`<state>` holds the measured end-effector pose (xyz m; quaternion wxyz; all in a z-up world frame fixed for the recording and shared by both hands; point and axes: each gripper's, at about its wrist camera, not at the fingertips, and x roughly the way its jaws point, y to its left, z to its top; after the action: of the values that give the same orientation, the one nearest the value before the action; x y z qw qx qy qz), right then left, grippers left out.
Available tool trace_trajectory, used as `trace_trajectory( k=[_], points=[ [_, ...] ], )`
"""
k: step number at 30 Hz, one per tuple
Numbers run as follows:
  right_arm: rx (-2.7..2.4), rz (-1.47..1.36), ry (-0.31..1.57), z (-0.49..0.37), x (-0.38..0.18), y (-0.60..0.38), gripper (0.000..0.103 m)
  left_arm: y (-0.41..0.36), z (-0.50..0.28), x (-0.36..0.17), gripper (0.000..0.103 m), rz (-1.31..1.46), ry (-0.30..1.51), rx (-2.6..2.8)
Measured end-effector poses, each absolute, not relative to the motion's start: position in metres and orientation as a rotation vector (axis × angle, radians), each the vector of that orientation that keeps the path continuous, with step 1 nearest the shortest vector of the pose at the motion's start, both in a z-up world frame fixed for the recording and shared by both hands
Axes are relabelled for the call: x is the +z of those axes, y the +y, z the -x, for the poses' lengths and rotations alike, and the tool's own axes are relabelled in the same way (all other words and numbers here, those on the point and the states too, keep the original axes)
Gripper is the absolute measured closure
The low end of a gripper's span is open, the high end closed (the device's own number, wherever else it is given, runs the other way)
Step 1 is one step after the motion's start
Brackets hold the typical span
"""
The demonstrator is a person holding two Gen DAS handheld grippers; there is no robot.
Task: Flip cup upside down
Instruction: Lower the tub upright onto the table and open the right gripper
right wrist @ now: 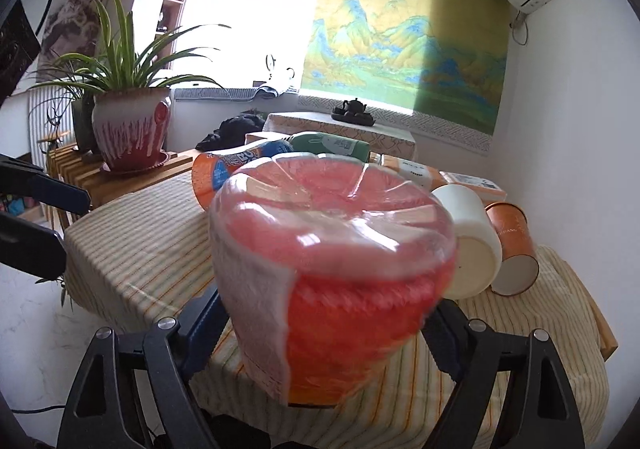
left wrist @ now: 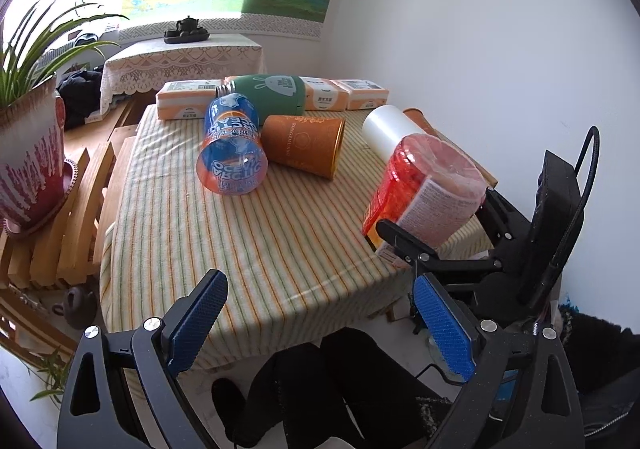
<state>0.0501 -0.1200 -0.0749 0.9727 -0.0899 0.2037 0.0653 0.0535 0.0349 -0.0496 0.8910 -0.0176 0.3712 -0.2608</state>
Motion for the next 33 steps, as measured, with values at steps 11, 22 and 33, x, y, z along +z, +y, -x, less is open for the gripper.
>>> trace_trajectory(
  k=[11,22,33],
  points=[
    [0.141,0.166,0.394,-0.031,-0.065,-0.129,0.015,0.027,-0.045,-0.05,0.007,0.023,0.774,-0.541],
    [0.1,0.156,0.344,-0.049,-0.06,-0.128,0.019,0.021,-0.034,-0.045,0.007,-0.001,0.757,-0.548],
    [0.128,0.151,0.394,-0.04,-0.06,-0.13,0.016,0.017,-0.033,-0.047,0.007,-0.001,0.765,-0.553]
  ],
)
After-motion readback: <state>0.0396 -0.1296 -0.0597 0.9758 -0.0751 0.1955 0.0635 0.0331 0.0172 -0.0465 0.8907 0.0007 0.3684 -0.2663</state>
